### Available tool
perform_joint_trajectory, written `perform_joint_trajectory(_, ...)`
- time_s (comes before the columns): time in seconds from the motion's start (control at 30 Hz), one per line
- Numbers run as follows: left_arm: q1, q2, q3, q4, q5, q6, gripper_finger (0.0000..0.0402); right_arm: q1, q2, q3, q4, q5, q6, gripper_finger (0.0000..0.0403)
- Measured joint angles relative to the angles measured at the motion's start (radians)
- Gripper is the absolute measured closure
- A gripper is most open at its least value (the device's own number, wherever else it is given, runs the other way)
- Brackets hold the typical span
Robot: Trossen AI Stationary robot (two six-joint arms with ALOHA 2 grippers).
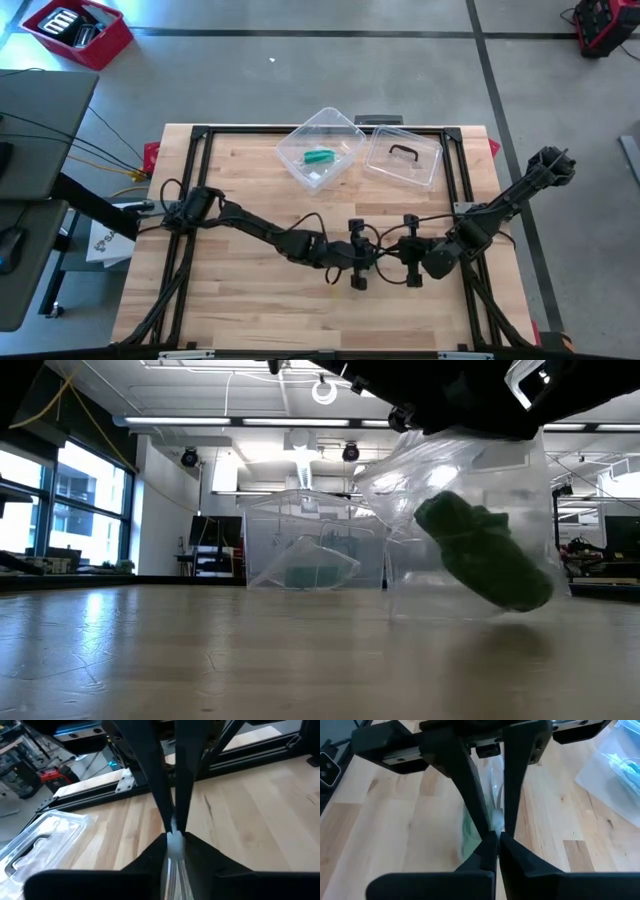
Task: Roll bandage
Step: Close the transparent zip bag containing the green bandage
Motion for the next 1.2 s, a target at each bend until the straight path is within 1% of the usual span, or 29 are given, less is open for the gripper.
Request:
perform_joint_trajectory(0.1,-0.005,-0.001,0.000,0.000,-0.001,0.000,0.0362,0.000,0.000,0.000,0.000,-0.003,0.000,0.0403)
perform_joint_trajectory(0.23,-0.011,-0.002,0.000,-0.006,0.007,-0.016,0.0360,0.000,0.000,0.000,-0.001,-0.014,0.000,0.0403)
perform_joint_trajectory(0.33,-0.011,-0.004,0.000,-0.013,0.053,-0.054,0.0336,0.001,0.000,0.000,-0.006,-0.030,0.000,0.0403)
perform_joint_trajectory(0.53,-0.006,-0.016,0.000,-0.011,0.054,-0.068,0.0262,0.000,0.000,0.000,-0.008,-0.026,0.000,0.0403)
perform_joint_trajectory(0.6,-0.006,-0.020,0.000,-0.008,0.053,-0.068,0.0249,0.000,0.000,0.000,-0.011,-0.026,0.000,0.0403)
perform_joint_trajectory(0.67,-0.006,-0.021,0.002,-0.007,0.050,-0.069,0.0248,0.000,0.000,0.000,-0.010,-0.026,0.000,0.0403)
perform_joint_trajectory(0.73,-0.006,-0.021,0.002,-0.011,0.047,-0.070,0.0259,0.000,0.000,0.000,-0.010,-0.026,0.000,0.0403)
perform_joint_trajectory(0.8,-0.006,-0.021,0.002,-0.011,0.047,-0.071,0.0279,0.000,0.000,0.000,-0.010,-0.026,0.000,0.0403)
perform_joint_trajectory(0.97,-0.005,-0.021,0.002,-0.014,0.035,-0.070,0.0343,0.000,0.000,0.000,-0.010,-0.028,0.001,0.0403)
perform_joint_trajectory(1.07,-0.005,-0.021,0.002,-0.037,0.008,-0.075,0.0379,-0.001,0.001,0.000,-0.013,-0.034,0.001,0.0403)
perform_joint_trajectory(1.13,-0.005,-0.021,0.003,-0.055,-0.004,-0.087,0.0389,0.002,-0.001,0.000,-0.013,-0.035,0.001,0.0403)
perform_joint_trajectory(1.2,-0.010,-0.021,0.005,-0.069,-0.008,-0.094,0.0387,0.005,-0.013,0.000,-0.017,-0.037,0.001,0.0403)
